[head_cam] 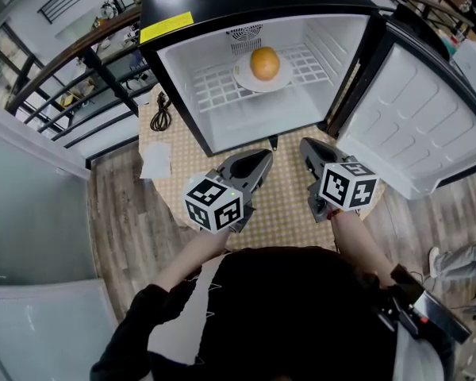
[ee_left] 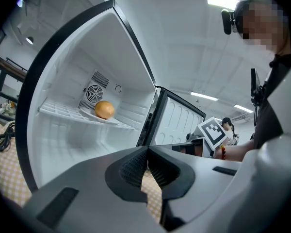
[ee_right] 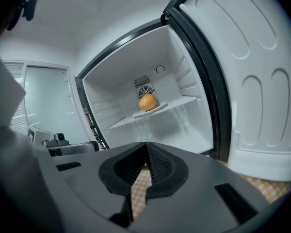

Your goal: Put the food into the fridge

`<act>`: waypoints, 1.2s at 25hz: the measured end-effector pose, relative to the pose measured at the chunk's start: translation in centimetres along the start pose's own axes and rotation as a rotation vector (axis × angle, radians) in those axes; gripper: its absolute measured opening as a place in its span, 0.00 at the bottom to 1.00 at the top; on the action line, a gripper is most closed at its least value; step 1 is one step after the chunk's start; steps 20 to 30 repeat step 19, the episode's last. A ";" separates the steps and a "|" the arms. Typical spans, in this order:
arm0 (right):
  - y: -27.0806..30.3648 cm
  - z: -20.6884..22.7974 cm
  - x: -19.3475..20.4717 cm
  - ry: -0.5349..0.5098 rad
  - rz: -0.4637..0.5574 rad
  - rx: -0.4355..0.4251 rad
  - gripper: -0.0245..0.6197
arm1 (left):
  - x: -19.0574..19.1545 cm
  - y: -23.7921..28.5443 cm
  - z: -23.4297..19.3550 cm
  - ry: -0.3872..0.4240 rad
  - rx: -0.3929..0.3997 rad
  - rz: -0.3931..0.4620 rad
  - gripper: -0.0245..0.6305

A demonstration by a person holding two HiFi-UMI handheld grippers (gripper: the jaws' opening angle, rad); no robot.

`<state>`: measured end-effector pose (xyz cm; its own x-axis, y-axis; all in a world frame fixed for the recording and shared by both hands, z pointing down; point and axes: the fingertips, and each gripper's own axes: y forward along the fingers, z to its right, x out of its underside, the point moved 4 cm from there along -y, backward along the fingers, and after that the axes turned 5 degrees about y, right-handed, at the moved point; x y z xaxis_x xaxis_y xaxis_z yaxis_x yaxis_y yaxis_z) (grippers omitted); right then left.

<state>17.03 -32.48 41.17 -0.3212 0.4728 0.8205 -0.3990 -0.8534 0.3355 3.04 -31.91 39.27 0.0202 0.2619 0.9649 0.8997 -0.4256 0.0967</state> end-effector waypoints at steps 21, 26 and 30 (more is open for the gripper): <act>0.4 -0.6 0.5 -0.003 -0.015 -0.011 0.06 | 0.0 -0.4 -0.1 0.003 -0.011 0.009 0.06; 0.4 -0.6 0.5 -0.003 -0.015 -0.011 0.06 | 0.0 -0.4 -0.1 0.003 -0.011 0.009 0.06; 0.4 -0.6 0.5 -0.003 -0.015 -0.011 0.06 | 0.0 -0.4 -0.1 0.003 -0.011 0.009 0.06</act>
